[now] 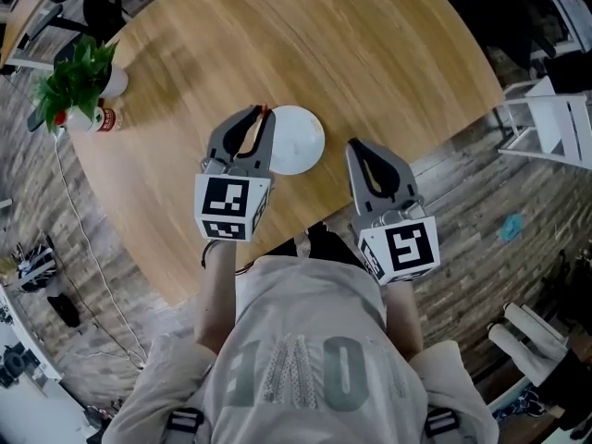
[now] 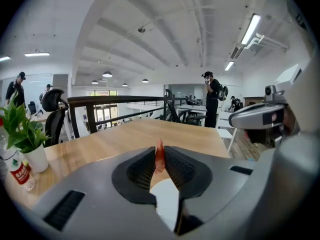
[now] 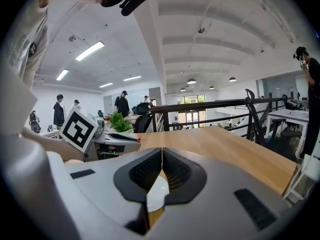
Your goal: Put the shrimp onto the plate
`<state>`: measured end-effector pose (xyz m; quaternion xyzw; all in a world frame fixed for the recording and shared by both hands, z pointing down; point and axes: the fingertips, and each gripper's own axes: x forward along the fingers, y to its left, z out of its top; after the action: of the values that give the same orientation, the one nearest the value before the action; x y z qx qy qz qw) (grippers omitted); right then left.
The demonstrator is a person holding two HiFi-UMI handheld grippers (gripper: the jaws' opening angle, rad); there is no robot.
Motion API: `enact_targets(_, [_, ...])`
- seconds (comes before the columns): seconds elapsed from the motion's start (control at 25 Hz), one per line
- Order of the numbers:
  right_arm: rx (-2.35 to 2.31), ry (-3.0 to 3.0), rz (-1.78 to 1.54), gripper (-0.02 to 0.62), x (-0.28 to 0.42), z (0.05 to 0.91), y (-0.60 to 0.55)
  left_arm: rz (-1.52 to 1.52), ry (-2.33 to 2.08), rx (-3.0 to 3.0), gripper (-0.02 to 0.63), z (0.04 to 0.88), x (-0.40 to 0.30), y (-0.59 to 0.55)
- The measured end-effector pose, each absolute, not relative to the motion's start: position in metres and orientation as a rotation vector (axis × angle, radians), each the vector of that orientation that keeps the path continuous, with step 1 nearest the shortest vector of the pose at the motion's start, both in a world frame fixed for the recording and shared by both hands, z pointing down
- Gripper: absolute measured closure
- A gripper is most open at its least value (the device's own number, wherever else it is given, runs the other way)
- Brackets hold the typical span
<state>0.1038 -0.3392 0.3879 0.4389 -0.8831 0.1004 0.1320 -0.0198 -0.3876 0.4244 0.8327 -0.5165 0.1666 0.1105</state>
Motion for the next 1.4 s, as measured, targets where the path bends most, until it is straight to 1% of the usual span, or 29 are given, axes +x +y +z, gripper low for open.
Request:
enact_targets(0.36, [1.278,-2.497,0.384,0.575,0.108,0.419,-0.335,0.711,-1.352,2.315,0.543,0.515,-0.013,-0.371])
enact_targets(0.56, [1.269,-2.479,0.418,0.575,0.103,0.429,-0.329,0.844,-1.267,2.245,0.543,0.55,-0.012,-0.357])
enact_targets(0.8, [1.288,-2.453,0.446,0.575,0.099,0.435,-0.328,0.969,-1.225,2.233,0.543,0.566,-0.013,-0.357])
enact_targets(1.4, [1.266,-2.48,0.474,0.575,0.083,0.434,-0.334,0.959,-1.218,2.173,0.541,0.572,-0.012,-0.358])
